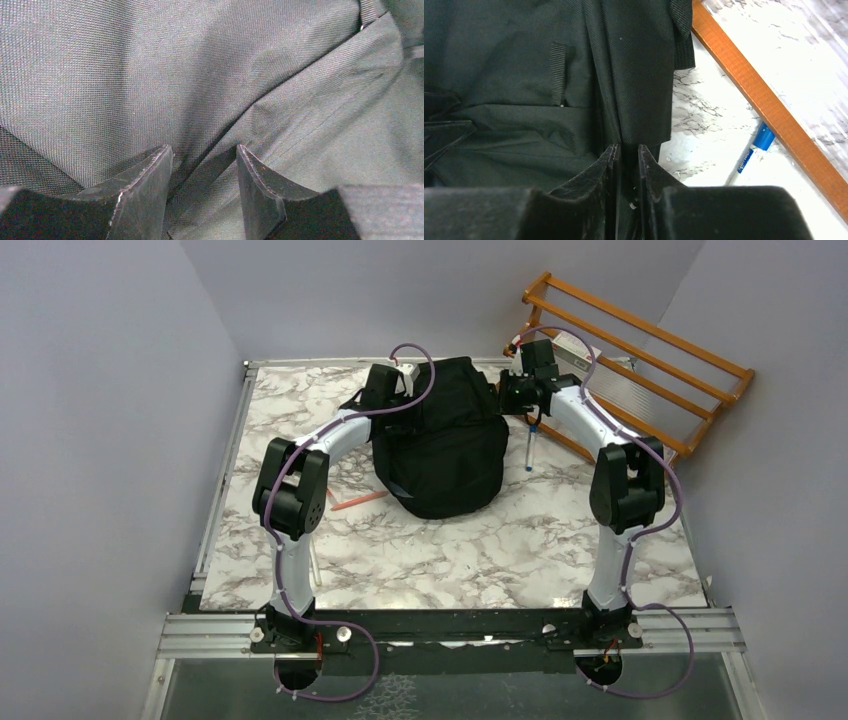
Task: Pack the student bag
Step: Zip the student bag at the center of the board.
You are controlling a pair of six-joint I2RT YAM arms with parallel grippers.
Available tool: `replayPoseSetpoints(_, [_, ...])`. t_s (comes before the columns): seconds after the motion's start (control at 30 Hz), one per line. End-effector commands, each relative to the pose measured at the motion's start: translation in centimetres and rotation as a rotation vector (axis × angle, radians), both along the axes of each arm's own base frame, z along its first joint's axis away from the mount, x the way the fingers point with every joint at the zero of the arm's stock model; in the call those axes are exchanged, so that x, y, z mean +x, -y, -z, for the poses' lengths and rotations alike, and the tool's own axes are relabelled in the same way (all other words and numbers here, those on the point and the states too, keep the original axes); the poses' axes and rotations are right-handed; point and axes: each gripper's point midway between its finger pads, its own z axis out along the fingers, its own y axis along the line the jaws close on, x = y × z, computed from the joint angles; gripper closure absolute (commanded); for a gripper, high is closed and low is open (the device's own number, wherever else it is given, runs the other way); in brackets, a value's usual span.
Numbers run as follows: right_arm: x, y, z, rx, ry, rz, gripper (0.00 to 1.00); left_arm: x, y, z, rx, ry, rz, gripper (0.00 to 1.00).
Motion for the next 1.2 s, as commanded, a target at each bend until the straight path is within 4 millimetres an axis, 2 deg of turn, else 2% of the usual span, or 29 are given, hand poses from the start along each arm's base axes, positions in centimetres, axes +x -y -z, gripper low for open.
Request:
replayPoseSetpoints(0.0, [-0.2,-0.2,-2.4,0.004,0.053,-0.038,0.73,-0.3,0.0,-0.6,0.002,0.01,0.009,0.49])
replayPoseSetpoints(0.17, [-0.7,-0.4,-2.3,-0.012,0.063,-0.097,0.61,-0.3,-0.1,-0.5,0.005,0.008,0.008,0.49])
replayPoseSetpoints(0.33, [-1.3,-1.0,-2.2,-0.082,0.101,-0.194,0.56,-0.3,0.0,-0.4,0.005,0.004,0.011,0.49])
replayPoseSetpoints(0.67, [-1.3,-1.9,-1.3,-0.563,0.216,-0.321,0.4,-0.3,0.0,-0.4,0.007,0.0,0.013,0.49])
replayPoseSetpoints(0.87, [-2.0,-1.7,0.2,-0.778,0.211,-0.323,0.36,-0.1,-0.2,-0.6,0.006,0.004,0.008,0.49])
replayPoseSetpoints(1.17, [-2.1,-0.4,0.4,-0.88,0.204,-0.3,0.36,0.0,-0.3,-0.7,0.002,0.003,0.006,0.49])
